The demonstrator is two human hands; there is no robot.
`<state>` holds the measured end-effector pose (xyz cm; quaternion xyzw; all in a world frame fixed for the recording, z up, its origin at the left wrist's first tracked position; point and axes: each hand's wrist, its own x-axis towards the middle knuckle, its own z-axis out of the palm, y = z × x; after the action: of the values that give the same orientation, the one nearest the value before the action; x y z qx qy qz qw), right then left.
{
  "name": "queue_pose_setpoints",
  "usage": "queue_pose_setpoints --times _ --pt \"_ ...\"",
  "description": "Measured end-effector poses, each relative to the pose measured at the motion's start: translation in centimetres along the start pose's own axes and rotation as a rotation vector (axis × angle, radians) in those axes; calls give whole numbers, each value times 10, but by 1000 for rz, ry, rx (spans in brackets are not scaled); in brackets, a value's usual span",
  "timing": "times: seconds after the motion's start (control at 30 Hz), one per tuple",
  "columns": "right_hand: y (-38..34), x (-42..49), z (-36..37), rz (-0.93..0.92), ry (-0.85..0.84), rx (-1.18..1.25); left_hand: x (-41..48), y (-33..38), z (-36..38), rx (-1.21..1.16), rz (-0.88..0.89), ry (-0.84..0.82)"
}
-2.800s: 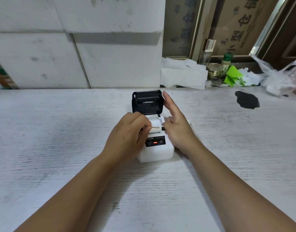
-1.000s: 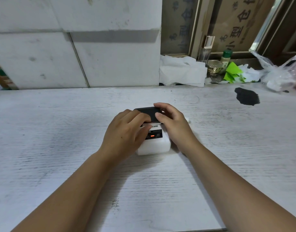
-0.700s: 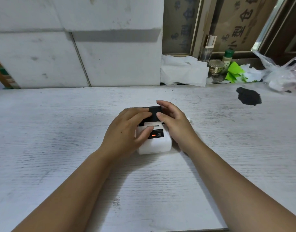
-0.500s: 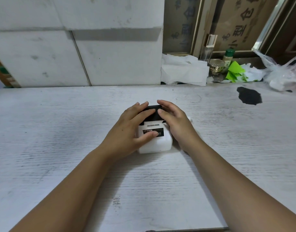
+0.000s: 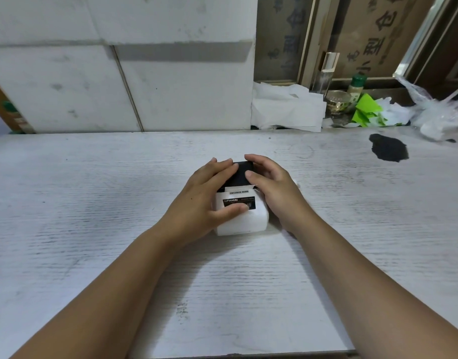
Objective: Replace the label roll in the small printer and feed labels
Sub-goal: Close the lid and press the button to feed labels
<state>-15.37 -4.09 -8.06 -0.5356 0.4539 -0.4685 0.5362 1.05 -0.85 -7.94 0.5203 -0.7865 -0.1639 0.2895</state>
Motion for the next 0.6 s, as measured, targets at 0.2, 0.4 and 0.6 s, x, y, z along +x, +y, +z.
queue_pose_setpoints --times 0.2,0.4,0.6 --pt "-3 -1 -2 -25 -10 -38 0 -3 4 -49 -9 -56" --pt "-4 -1 -2 -17 -5 31 4 2 1 -86 -21 -55" --pt "-5 -3 1 31 -43 153 5 3 -1 -94 -12 -62"
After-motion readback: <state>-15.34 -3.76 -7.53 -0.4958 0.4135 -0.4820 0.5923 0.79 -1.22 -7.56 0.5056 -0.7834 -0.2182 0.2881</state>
